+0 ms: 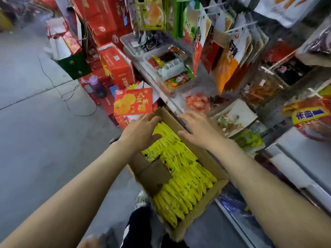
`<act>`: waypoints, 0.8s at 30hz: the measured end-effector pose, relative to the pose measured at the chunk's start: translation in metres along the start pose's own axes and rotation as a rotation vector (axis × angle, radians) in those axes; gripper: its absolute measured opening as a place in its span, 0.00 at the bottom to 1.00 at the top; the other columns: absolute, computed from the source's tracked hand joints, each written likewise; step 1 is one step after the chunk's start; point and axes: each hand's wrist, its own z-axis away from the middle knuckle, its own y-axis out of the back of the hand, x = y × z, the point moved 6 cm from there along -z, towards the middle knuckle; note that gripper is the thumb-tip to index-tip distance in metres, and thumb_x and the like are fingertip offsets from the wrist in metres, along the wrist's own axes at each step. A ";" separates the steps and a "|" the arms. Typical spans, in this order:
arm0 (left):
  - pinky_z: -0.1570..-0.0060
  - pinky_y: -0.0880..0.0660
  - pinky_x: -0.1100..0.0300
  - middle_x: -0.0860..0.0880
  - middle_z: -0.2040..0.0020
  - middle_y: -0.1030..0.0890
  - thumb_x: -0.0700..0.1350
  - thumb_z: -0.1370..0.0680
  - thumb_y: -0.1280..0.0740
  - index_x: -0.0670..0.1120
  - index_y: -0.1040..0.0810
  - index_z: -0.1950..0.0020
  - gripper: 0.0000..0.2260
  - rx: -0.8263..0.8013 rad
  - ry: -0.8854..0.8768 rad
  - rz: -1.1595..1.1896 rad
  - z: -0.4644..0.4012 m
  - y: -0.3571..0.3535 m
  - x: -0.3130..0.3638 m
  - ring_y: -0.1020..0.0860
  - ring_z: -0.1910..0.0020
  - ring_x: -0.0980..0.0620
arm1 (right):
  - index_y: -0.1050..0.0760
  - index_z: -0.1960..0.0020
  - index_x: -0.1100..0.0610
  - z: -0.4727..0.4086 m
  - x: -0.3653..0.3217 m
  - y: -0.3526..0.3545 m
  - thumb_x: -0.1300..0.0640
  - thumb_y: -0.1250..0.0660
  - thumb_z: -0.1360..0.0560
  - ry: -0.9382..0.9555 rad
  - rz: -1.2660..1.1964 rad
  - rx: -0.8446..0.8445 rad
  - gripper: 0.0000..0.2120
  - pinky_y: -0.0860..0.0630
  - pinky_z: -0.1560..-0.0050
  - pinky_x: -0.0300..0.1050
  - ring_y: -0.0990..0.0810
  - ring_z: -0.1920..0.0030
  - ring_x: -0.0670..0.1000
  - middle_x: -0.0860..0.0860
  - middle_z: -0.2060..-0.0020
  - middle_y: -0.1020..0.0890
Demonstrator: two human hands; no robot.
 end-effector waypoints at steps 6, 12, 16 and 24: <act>0.38 0.28 0.45 0.45 0.30 0.31 0.57 0.25 0.31 0.50 0.36 0.26 0.31 -0.241 0.005 0.064 -0.045 -0.112 -0.054 0.30 0.32 0.42 | 0.35 0.26 0.53 -0.037 0.032 -0.103 0.48 0.32 0.23 -0.145 -0.112 -0.200 0.29 0.39 0.31 0.49 0.36 0.28 0.58 0.55 0.29 0.33; 0.39 0.27 0.44 0.44 0.35 0.28 0.54 0.26 0.30 0.51 0.36 0.26 0.30 -0.471 0.043 0.106 -0.071 -0.211 -0.114 0.29 0.35 0.40 | 0.32 0.28 0.52 -0.070 0.039 -0.211 0.47 0.30 0.25 -0.314 -0.217 -0.374 0.28 0.33 0.33 0.51 0.31 0.32 0.60 0.59 0.34 0.28; 0.34 0.31 0.48 0.44 0.29 0.31 0.53 0.25 0.30 0.53 0.35 0.26 0.29 -0.542 0.029 0.132 -0.083 -0.258 -0.139 0.33 0.31 0.41 | 0.32 0.28 0.49 -0.091 0.033 -0.262 0.44 0.32 0.24 -0.387 -0.247 -0.443 0.27 0.27 0.39 0.50 0.28 0.33 0.58 0.56 0.34 0.26; 0.29 0.39 0.48 0.46 0.23 0.42 0.52 0.27 0.28 0.53 0.37 0.25 0.33 -0.560 -0.074 0.134 -0.100 -0.314 -0.164 0.43 0.26 0.42 | 0.28 0.31 0.50 -0.125 0.025 -0.324 0.49 0.30 0.24 -0.528 -0.480 -0.415 0.23 0.28 0.42 0.44 0.23 0.37 0.55 0.53 0.36 0.22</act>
